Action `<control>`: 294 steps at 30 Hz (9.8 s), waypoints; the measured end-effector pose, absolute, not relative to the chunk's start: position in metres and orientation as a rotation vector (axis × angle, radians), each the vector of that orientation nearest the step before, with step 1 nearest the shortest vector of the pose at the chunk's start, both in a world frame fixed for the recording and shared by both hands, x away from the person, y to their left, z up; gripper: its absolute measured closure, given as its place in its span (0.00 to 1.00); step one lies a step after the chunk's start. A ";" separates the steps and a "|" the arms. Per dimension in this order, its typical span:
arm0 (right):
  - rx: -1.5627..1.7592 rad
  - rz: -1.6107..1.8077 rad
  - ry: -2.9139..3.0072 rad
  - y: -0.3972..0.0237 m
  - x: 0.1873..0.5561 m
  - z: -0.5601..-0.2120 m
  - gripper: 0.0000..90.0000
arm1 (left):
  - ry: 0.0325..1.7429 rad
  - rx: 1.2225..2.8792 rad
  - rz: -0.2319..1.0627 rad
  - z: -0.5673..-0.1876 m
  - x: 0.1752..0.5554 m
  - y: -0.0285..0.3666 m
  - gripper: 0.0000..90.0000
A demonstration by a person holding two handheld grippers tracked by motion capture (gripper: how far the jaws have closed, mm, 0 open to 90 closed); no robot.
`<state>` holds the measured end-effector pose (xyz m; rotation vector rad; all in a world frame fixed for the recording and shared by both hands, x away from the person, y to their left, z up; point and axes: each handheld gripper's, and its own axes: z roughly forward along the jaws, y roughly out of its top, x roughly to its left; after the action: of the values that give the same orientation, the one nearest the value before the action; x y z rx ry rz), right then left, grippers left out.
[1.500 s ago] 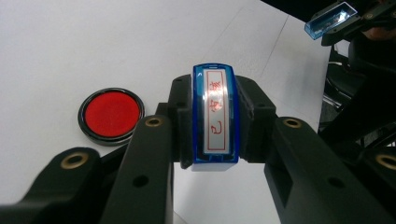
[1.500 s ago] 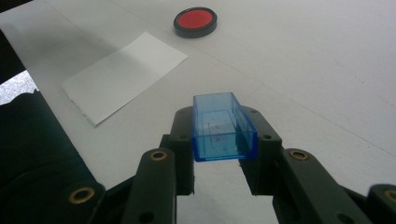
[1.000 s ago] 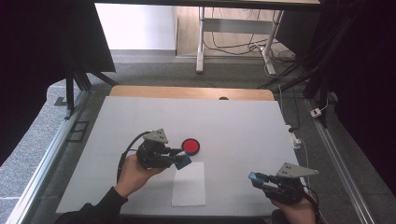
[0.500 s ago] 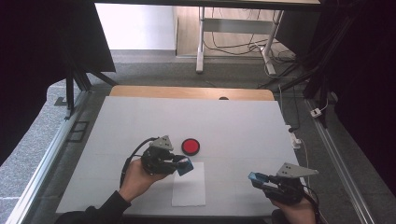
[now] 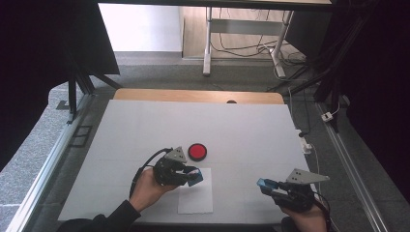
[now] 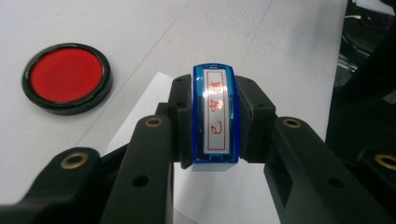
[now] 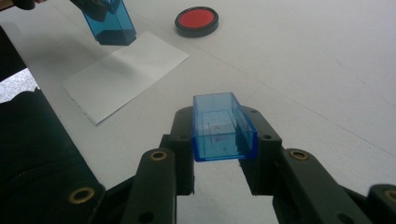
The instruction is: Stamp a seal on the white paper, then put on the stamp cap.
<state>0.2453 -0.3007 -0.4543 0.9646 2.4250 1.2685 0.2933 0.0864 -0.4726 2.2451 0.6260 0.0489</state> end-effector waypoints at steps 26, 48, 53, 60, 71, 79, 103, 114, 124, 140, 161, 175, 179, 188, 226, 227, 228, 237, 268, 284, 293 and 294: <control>0.970 1.264 2.423 -0.301 0.245 -0.454 0.76 | 0.632 2.344 0.068 -0.500 0.295 0.066 0.79; 0.969 1.256 2.426 -0.301 0.245 -0.454 0.76 | 0.676 2.306 0.030 -0.504 0.296 0.070 0.79; 0.969 1.256 2.427 -0.301 0.245 -0.454 0.76 | 0.709 2.271 -0.025 -0.506 0.300 0.073 0.79; 0.966 1.260 2.430 -0.300 0.245 -0.454 0.76 | 0.673 2.314 0.068 -0.504 0.292 0.067 0.79; 0.964 1.258 2.432 -0.300 0.246 -0.454 0.76 | 0.660 2.336 0.104 -0.503 0.289 0.065 0.79; 0.964 1.254 2.431 -0.300 0.245 -0.454 0.76 | 0.685 2.297 0.022 -0.505 0.296 0.070 0.79; 0.959 1.263 2.434 -0.301 0.245 -0.454 0.76 | 0.651 2.323 0.042 -0.503 0.296 0.069 0.78; 0.962 1.268 2.428 -0.301 0.245 -0.454 0.76 | 0.666 2.288 -0.006 -0.501 0.301 0.074 0.78; 0.964 1.269 2.427 -0.301 0.245 -0.454 0.76 | 0.642 2.257 0.028 -0.488 0.300 0.081 0.78; 0.969 1.275 2.434 -0.301 0.246 -0.454 0.76 | 0.603 2.164 0.059 -0.461 0.296 0.103 0.78; 0.964 1.275 2.437 -0.301 0.246 -0.454 0.76 | 0.536 2.015 0.014 -0.437 0.294 0.128 0.78; 0.966 1.281 2.433 -0.300 0.247 -0.453 0.76 | 0.492 2.002 0.013 -0.432 0.293 0.133 0.78; 0.936 1.299 2.448 -0.295 0.246 -0.450 0.76 | 0.482 1.999 0.016 -0.431 0.292 0.134 0.78; 0.885 1.340 2.481 -0.280 0.248 -0.445 0.76 | 0.451 1.997 0.013 -0.429 0.291 0.133 0.78; 0.519 1.507 2.770 -0.190 0.276 -0.445 0.76 | 0.313 2.010 -0.018 -0.424 0.288 0.132 0.79; 0.511 1.508 2.771 -0.188 0.276 -0.446 0.76 | 0.307 2.010 -0.019 -0.424 0.288 0.132 0.79; 0.499 1.501 2.777 -0.187 0.276 -0.446 0.76 | 0.302 2.008 -0.022 -0.423 0.288 0.132 0.79; 0.421 1.566 2.797 -0.170 0.283 -0.447 0.76 | 0.252 2.000 -0.028 -0.422 0.286 0.131 0.79; 0.205 1.601 2.855 -0.131 0.290 -0.451 0.76 | 0.104 1.990 -0.050 -0.420 0.282 0.127 0.79; 0.189 1.637 2.859 -0.131 0.288 -0.450 0.76 | 0.079 1.971 -0.080 -0.424 0.282 0.126 0.79; 0.138 1.670 2.814 -0.131 0.286 -0.446 0.77 | 0.078 1.925 -0.116 -0.425 0.284 0.129 0.79; 0.136 1.674 2.811 -0.131 0.286 -0.446 0.77 | 0.078 1.919 -0.119 -0.425 0.284 0.129 0.79</control>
<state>0.2859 -0.1312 -0.4457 0.1362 2.8115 1.6740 0.2838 0.1288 -0.4249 1.9191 0.0782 -0.1191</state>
